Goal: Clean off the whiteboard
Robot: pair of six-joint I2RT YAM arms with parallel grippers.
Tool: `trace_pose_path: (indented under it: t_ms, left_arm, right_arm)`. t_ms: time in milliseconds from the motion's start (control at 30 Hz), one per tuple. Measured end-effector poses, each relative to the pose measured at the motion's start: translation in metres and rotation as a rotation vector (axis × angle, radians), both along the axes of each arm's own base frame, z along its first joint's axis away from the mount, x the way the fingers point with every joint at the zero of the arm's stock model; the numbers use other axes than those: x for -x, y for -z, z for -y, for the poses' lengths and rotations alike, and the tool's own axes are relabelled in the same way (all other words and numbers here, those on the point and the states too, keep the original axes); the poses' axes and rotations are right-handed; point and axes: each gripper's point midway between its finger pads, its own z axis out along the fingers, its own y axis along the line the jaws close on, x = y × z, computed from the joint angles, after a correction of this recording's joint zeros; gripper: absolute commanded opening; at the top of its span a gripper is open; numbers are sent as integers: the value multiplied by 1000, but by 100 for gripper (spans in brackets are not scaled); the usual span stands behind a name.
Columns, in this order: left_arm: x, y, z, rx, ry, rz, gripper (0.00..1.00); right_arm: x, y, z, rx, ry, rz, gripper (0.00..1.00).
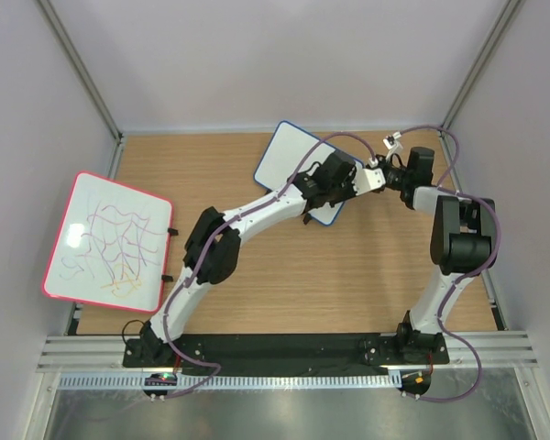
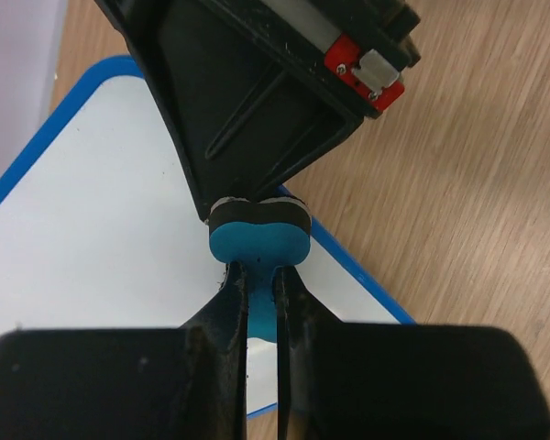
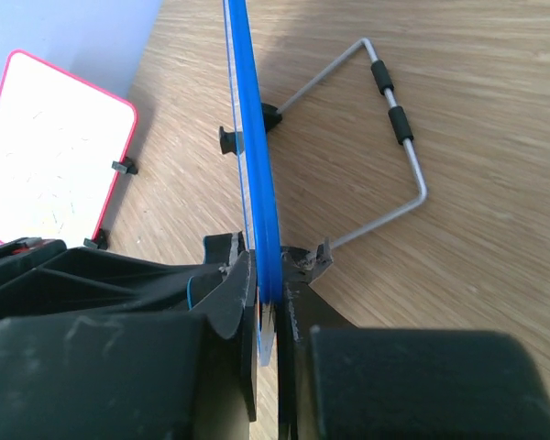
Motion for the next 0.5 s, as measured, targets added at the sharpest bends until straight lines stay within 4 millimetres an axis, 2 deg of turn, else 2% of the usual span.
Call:
trace_pose_path:
  t_ms: [67, 300, 400, 500]
  left_arm:
    - [0, 8, 0, -16, 1, -11, 0]
    - [0, 14, -3, -40, -8, -8, 0]
    - [1, 23, -13, -59, -13, -7, 0]
    - [1, 35, -33, -81, -28, -12, 0]
  right_arm:
    - [1, 5, 4, 10, 11, -11, 1]
    - [2, 6, 6, 13, 4, -9, 1]
    - [2, 6, 6, 16, 2, -5, 1]
    - [3, 6, 6, 21, -3, -3, 1]
